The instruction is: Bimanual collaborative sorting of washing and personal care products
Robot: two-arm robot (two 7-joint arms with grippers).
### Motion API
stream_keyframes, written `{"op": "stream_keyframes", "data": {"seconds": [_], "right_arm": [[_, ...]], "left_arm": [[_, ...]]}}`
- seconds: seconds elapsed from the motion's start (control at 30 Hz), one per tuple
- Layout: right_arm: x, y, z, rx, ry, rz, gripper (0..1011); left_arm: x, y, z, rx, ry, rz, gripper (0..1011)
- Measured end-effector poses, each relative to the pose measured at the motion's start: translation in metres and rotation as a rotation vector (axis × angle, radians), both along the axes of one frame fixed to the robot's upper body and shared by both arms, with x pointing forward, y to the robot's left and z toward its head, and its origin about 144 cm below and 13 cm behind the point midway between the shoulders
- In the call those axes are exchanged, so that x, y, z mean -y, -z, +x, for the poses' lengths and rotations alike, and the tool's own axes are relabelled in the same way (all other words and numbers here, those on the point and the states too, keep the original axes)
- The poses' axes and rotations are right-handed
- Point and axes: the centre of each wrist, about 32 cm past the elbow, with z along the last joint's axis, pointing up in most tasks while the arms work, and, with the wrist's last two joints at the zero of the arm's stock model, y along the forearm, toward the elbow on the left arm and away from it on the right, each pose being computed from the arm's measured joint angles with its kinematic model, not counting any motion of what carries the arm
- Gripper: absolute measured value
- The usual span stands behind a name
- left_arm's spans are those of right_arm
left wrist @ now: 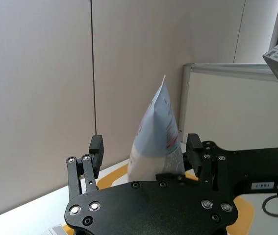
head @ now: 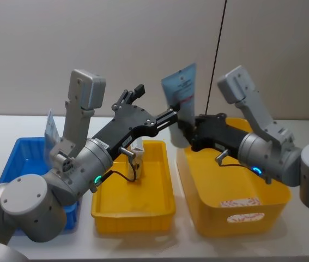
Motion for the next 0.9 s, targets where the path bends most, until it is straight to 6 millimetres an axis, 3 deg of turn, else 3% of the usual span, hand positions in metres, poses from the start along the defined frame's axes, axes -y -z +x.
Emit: {"op": "stream_keyframes", "data": {"seconds": [0.6,0.77,0.9], "right_arm": [[0.022,0.008,-0.014,-0.020,0.276,0.018,124],[0.030,0.011,-0.017,-0.033,0.362,0.020,251],[0.037,0.013,-0.018,-0.042,0.425,0.021,428]], "left_arm": [[0.000,0.000,0.000,0.000,0.000,0.000,1001],[0.000,0.000,0.000,0.000,0.000,0.000,1001],[0.000,0.000,0.000,0.000,0.000,0.000,1001]]}}
